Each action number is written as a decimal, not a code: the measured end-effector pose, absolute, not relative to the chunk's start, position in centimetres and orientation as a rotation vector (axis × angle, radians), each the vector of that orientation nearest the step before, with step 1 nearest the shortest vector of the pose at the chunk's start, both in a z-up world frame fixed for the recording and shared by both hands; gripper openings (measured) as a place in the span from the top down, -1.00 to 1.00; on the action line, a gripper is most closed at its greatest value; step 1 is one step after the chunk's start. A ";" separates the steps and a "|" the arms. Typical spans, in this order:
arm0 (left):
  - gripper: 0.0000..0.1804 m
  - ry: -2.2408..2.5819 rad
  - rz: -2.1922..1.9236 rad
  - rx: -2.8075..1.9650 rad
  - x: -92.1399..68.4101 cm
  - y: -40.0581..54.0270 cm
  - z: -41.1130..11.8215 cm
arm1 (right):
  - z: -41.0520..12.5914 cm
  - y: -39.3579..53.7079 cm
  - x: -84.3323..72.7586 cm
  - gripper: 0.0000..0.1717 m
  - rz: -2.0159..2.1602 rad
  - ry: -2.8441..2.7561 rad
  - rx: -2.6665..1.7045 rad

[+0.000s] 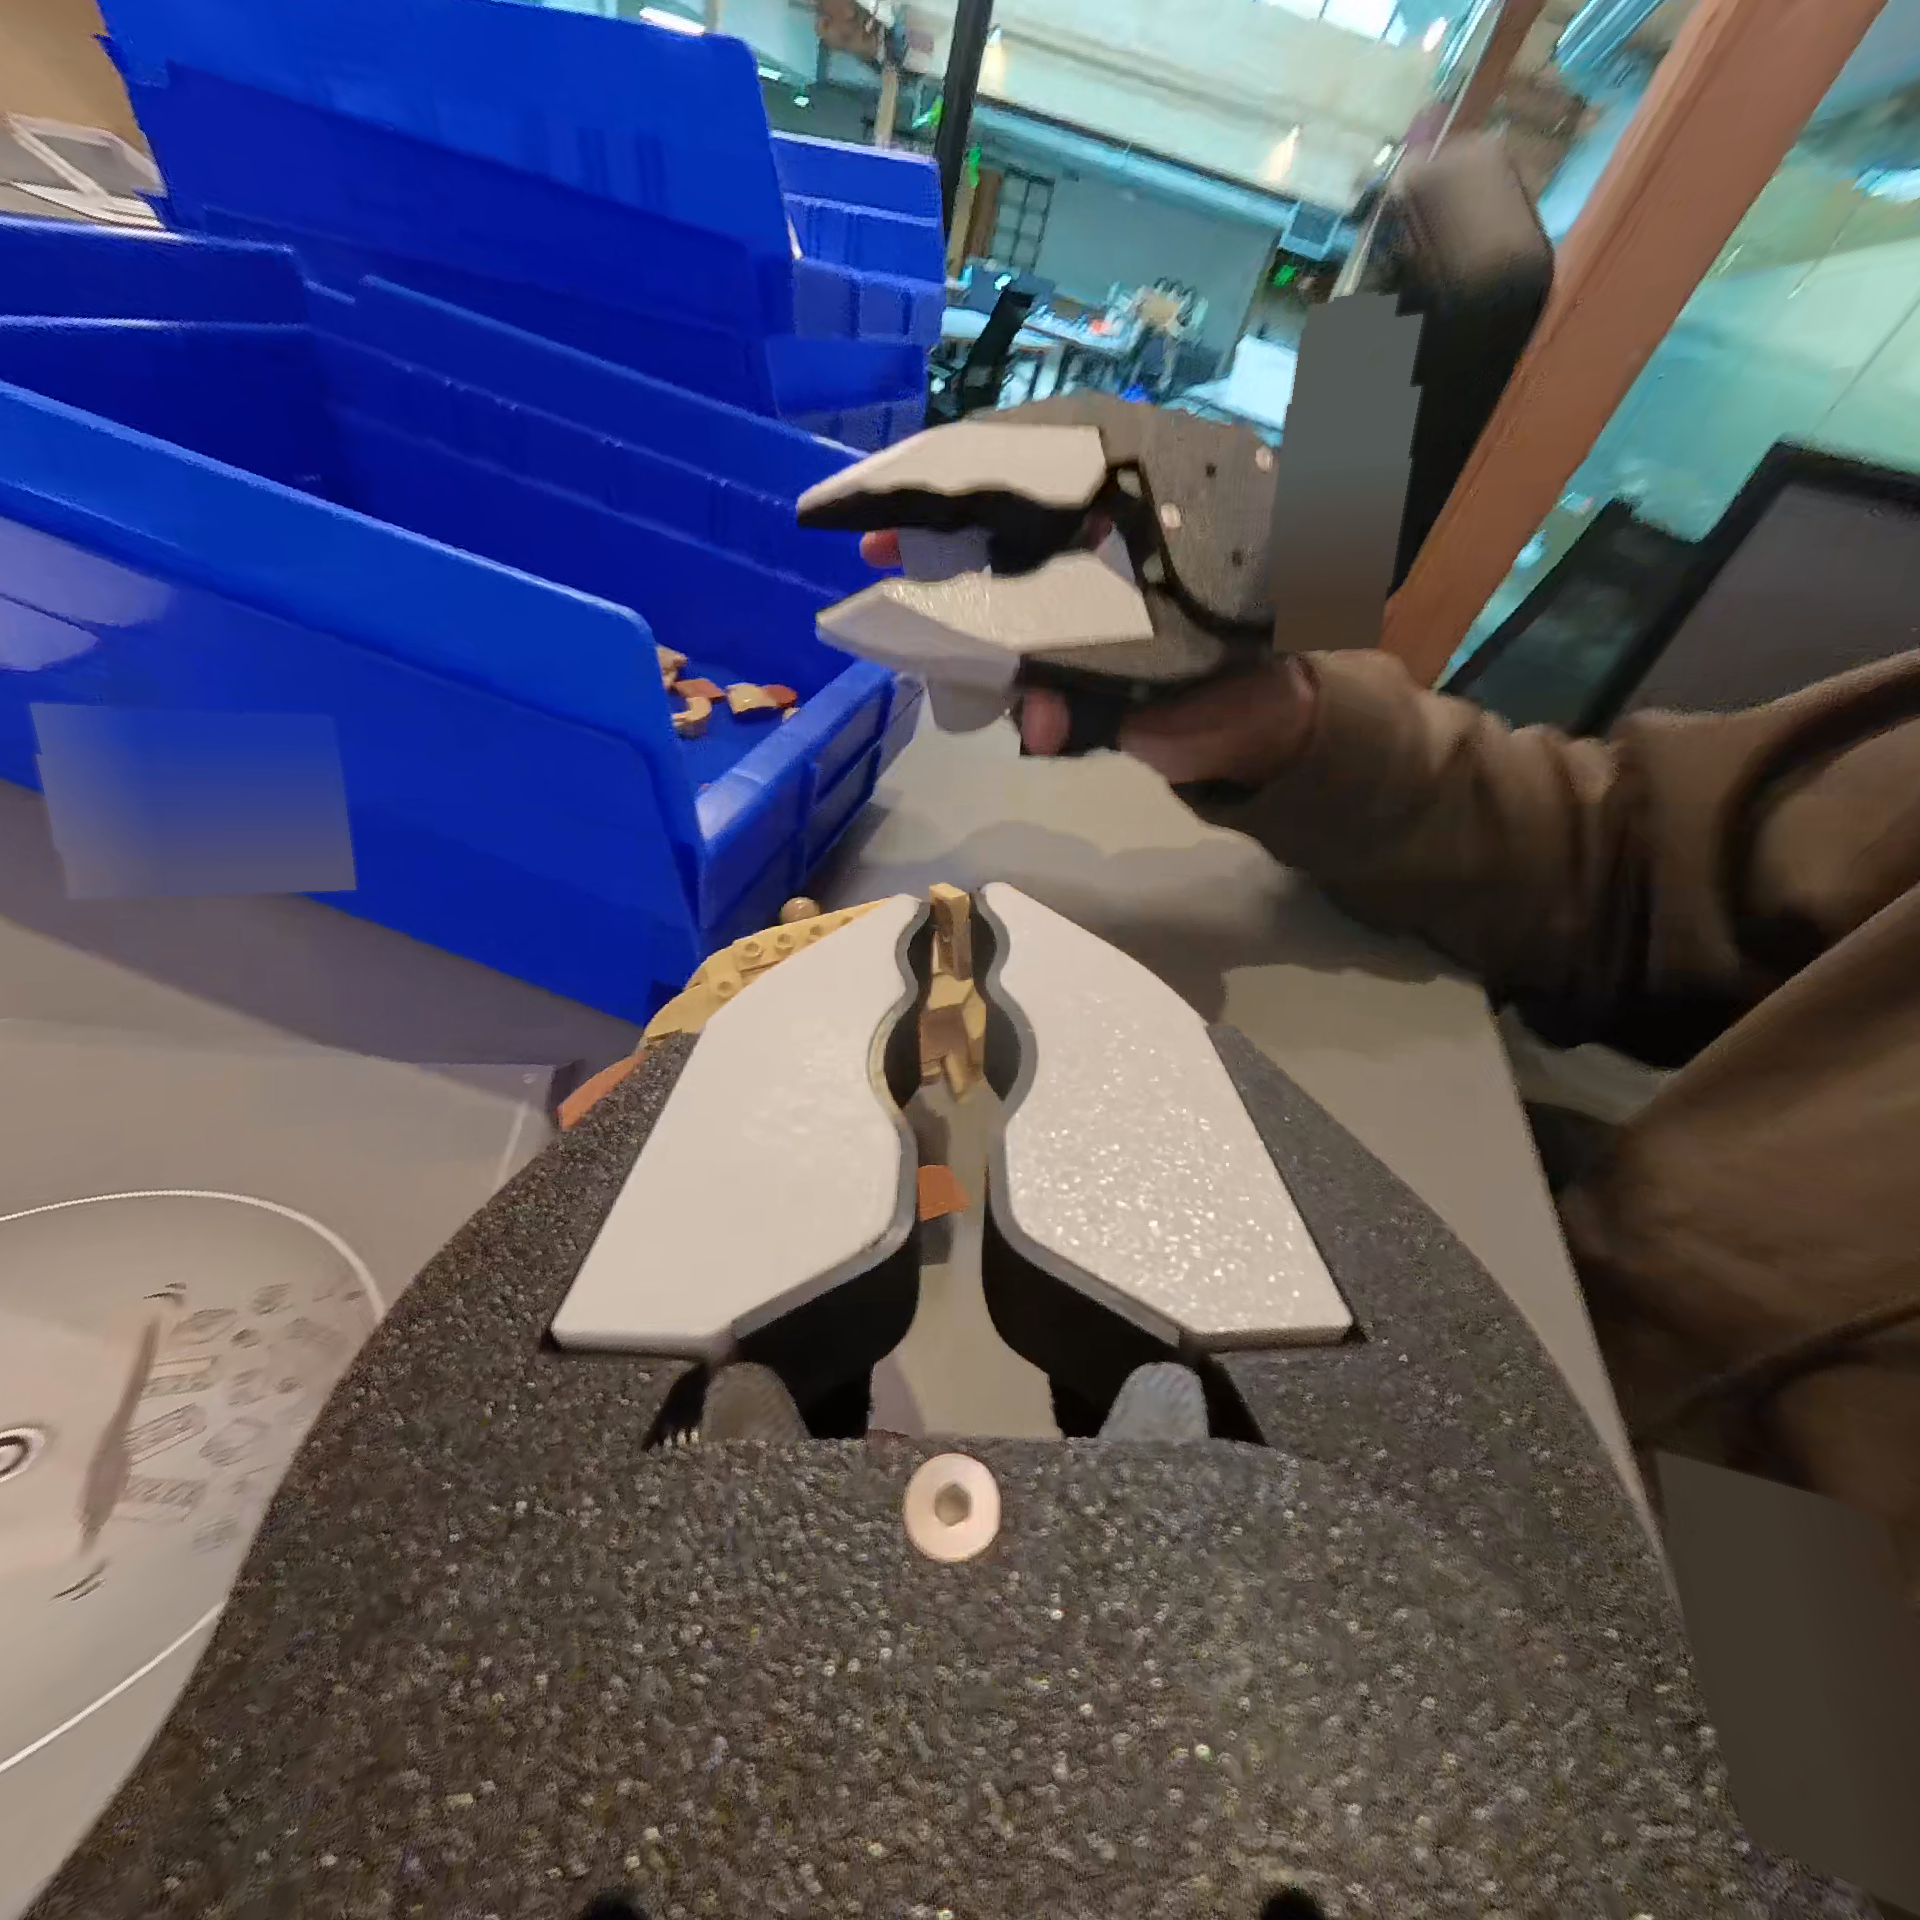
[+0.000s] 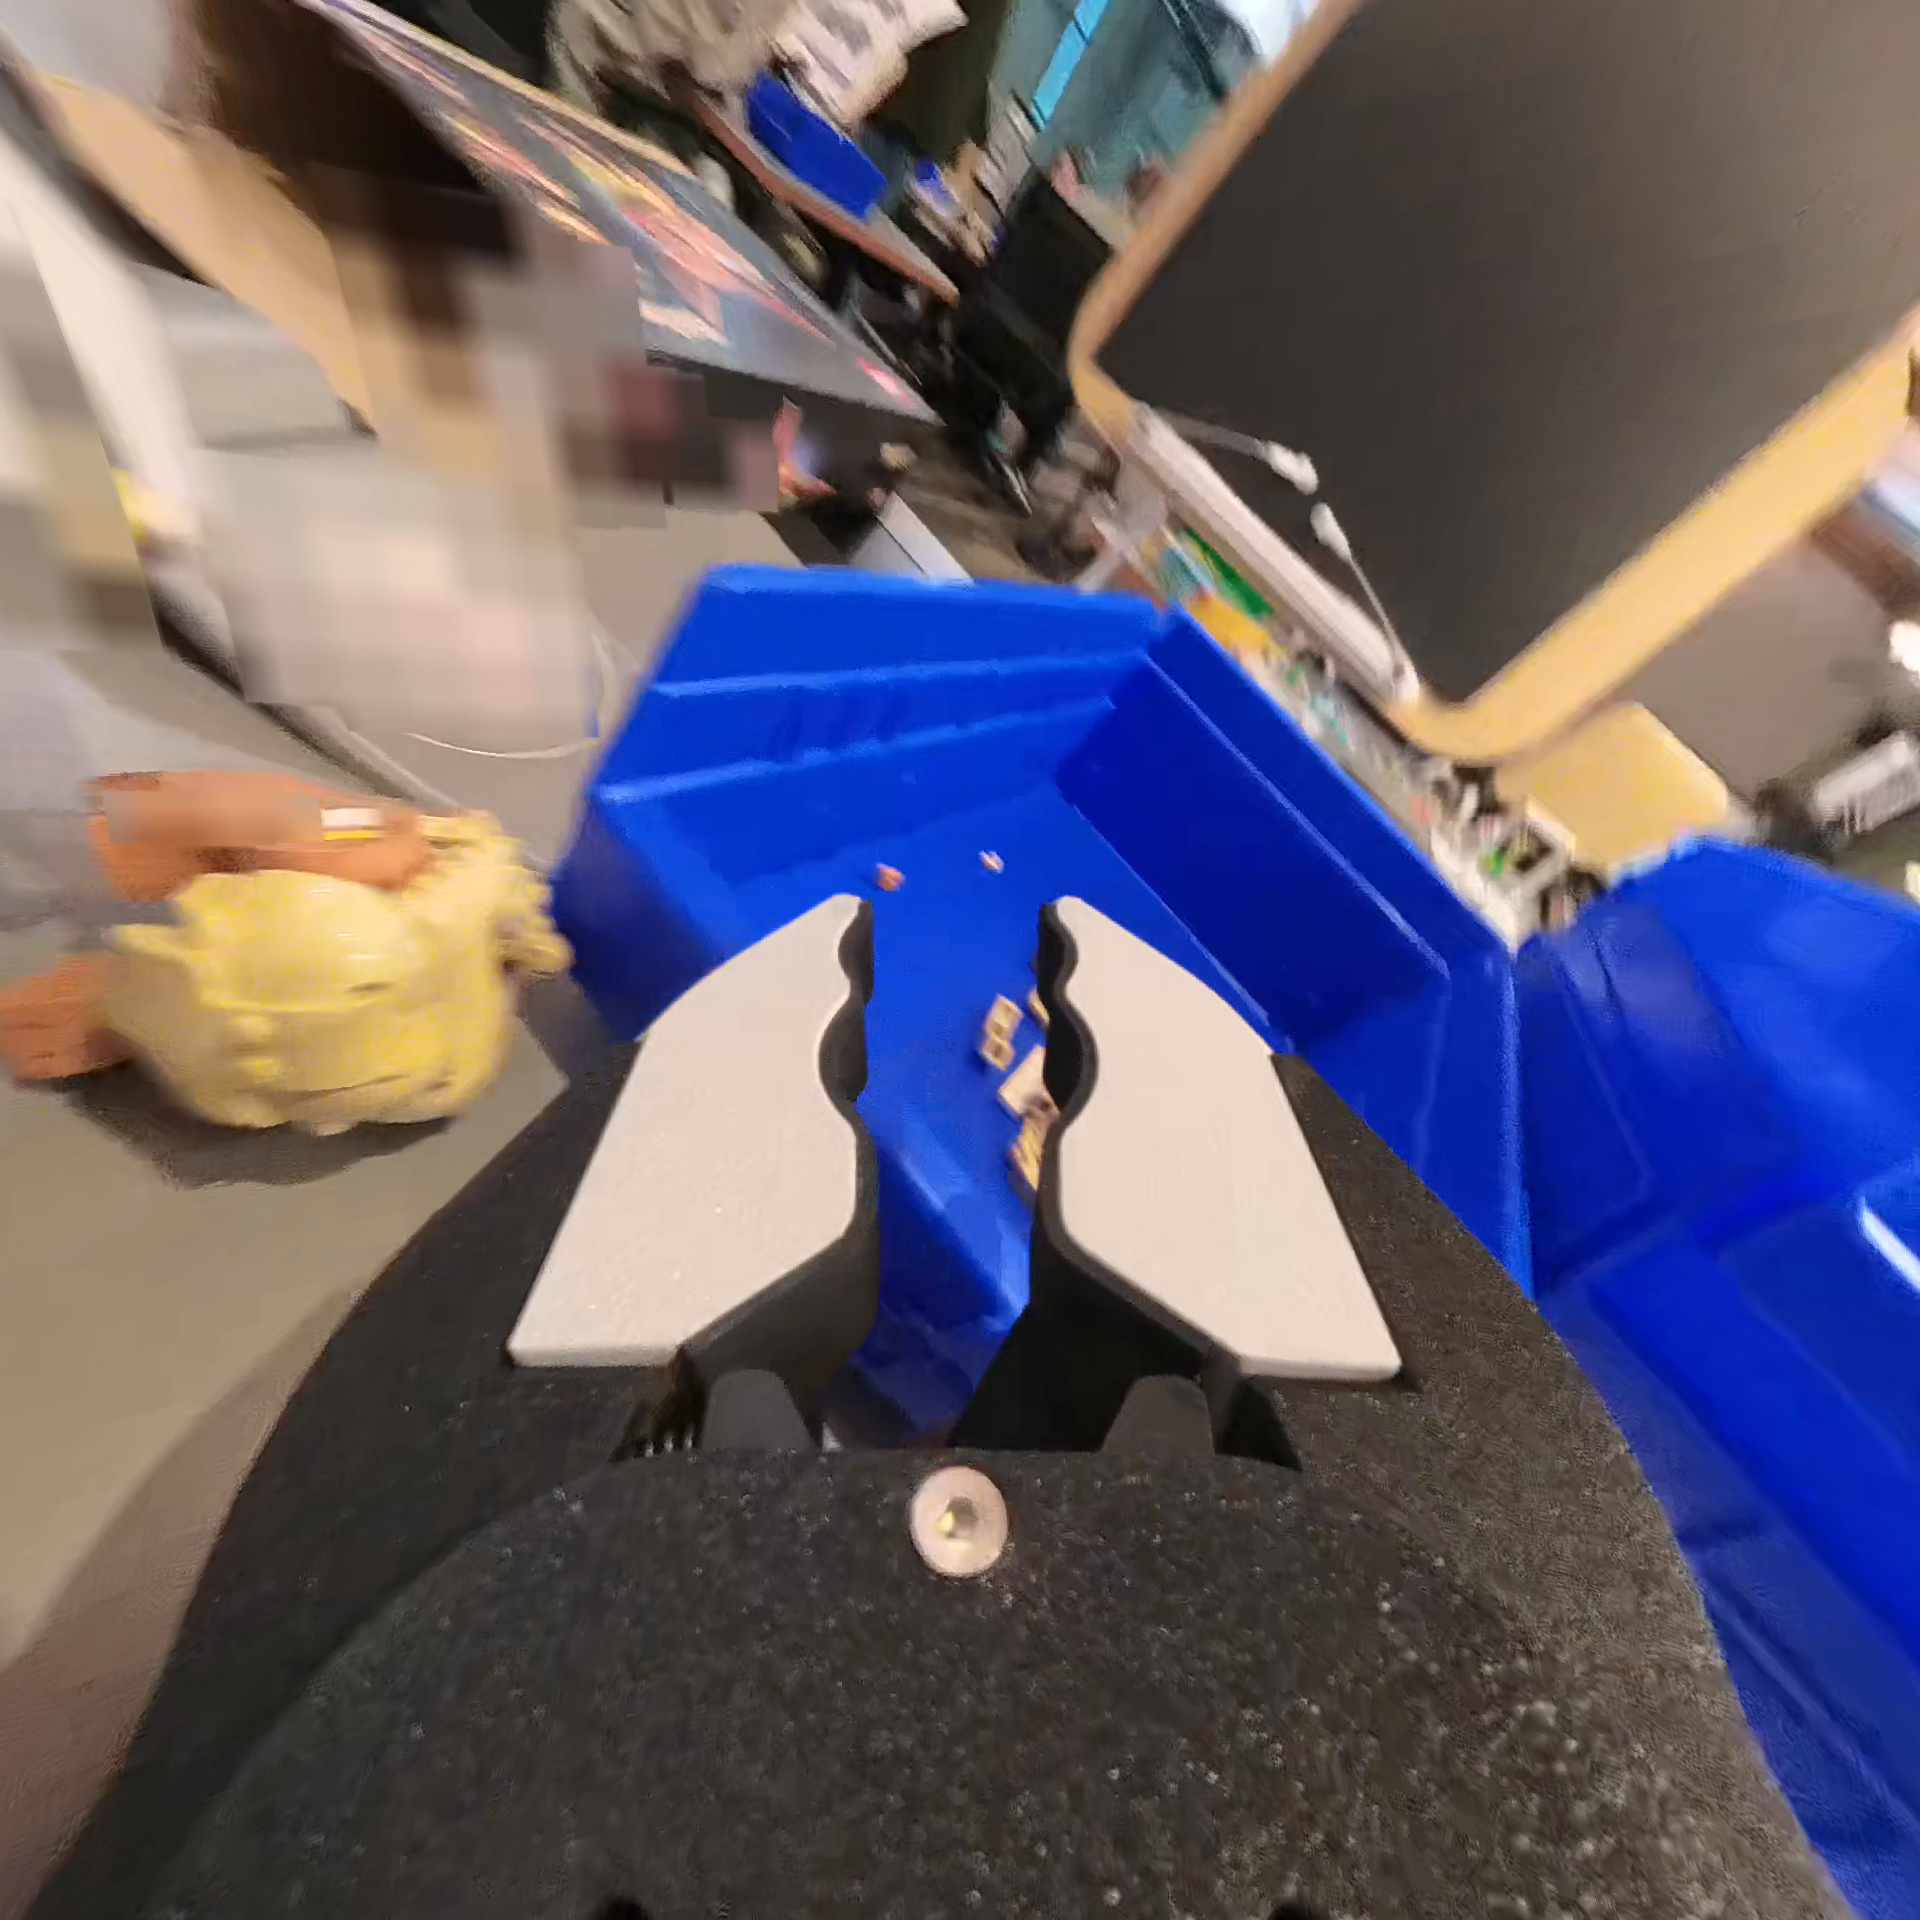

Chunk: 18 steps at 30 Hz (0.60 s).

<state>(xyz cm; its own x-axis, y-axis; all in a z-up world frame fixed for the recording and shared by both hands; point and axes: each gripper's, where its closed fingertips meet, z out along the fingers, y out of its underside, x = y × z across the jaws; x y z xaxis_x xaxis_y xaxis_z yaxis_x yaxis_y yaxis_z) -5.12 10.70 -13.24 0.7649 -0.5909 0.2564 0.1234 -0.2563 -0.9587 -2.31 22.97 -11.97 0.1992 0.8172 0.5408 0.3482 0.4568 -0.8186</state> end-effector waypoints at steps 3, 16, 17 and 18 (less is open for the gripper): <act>0.93 0.321 -0.900 -1.664 -4.5 10.2 -12.5 | -11.9 17.4 -3.2 0.65 0.468 -1.526 -0.838; 0.93 0.277 -1.121 -1.683 -2.8 9.8 -13.3 | -14.1 9.4 -4.4 0.70 0.423 -1.679 -0.486; 0.93 0.277 -1.123 -1.686 -2.8 9.8 -13.4 | -14.0 9.5 -4.4 0.75 0.416 -1.669 -0.488; 0.93 0.277 -1.125 -1.689 -2.7 9.8 -13.5 | -14.0 9.5 -4.4 0.77 0.408 -1.665 -0.490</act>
